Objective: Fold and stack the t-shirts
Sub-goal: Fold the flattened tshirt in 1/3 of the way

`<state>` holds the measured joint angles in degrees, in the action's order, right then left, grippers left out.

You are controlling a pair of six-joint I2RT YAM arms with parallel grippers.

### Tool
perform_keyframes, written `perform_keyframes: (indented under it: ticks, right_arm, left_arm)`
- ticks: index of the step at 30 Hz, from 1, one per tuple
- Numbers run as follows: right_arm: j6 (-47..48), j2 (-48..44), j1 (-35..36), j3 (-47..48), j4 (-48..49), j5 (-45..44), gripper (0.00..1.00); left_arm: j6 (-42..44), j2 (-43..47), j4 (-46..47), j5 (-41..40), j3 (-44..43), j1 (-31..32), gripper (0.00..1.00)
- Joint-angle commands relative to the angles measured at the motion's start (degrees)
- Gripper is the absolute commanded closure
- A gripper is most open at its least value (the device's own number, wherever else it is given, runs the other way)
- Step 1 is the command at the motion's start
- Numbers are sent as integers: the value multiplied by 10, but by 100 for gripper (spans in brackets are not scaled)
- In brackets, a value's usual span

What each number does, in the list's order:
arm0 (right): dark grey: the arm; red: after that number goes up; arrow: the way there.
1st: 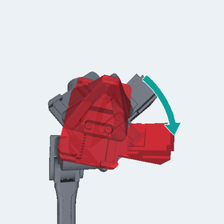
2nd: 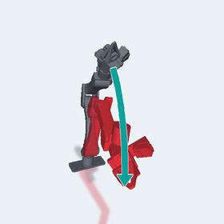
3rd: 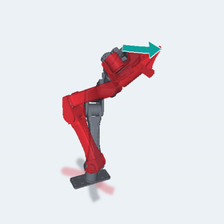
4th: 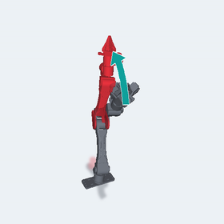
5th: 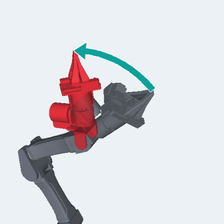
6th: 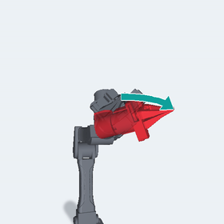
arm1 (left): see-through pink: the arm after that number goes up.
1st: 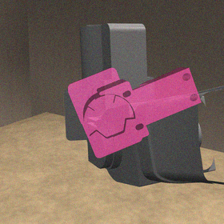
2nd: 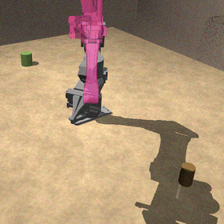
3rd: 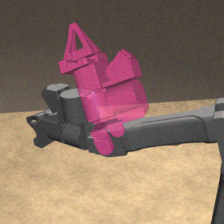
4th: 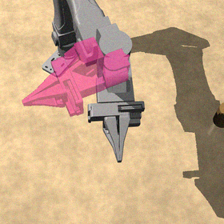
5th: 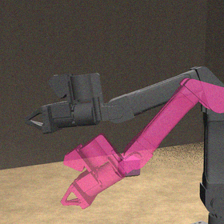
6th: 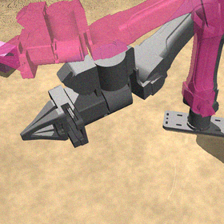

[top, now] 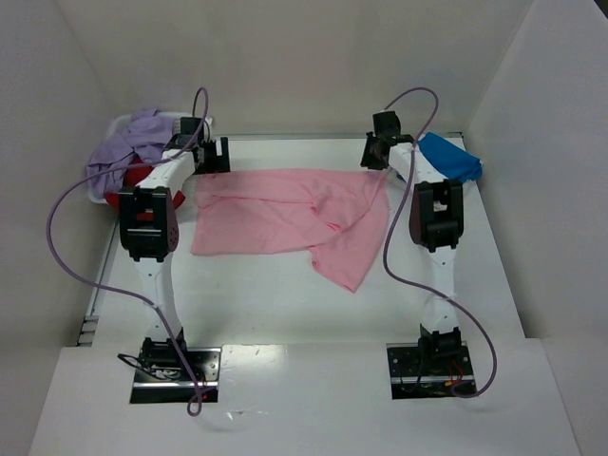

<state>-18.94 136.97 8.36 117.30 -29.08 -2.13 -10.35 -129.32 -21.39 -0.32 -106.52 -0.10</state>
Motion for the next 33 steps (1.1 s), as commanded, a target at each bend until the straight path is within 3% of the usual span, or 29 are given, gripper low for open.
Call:
perform_keyframes:
  ticks: [1, 3, 6, 11, 12, 17, 21, 33]
  right_arm:
    - [7, -154, -3, -37, 58, 52, 65]
    - [-7, -203, -3, -87, 66, 63, 55]
    - [-29, -267, -3, -181, 89, 70, 51]
    - [-70, -345, 3, -352, 114, 81, 51]
    - [-75, -367, 9, -404, 120, 81, 51]
    - [-94, -375, 20, -486, 145, 68, 51]
    - [-100, -336, 20, -471, 172, 82, 51]
    - [-105, -251, 25, -440, 177, 82, 51]
  left_arm:
    - [18, 107, 50, 62, 25, -6, 3]
    - [18, 134, 50, 92, 41, -1, 1]
    - [23, 172, 50, 116, 68, 12, 1]
    - [-7, 237, 45, 93, 145, 41, 1]
    - [-31, 270, 73, 93, 230, 41, 1]
    - [-64, 279, 118, 38, 330, 46, 1]
    - [-82, 232, 123, -27, 307, 46, 6]
    - [-88, 176, 123, -79, 287, 46, 8]
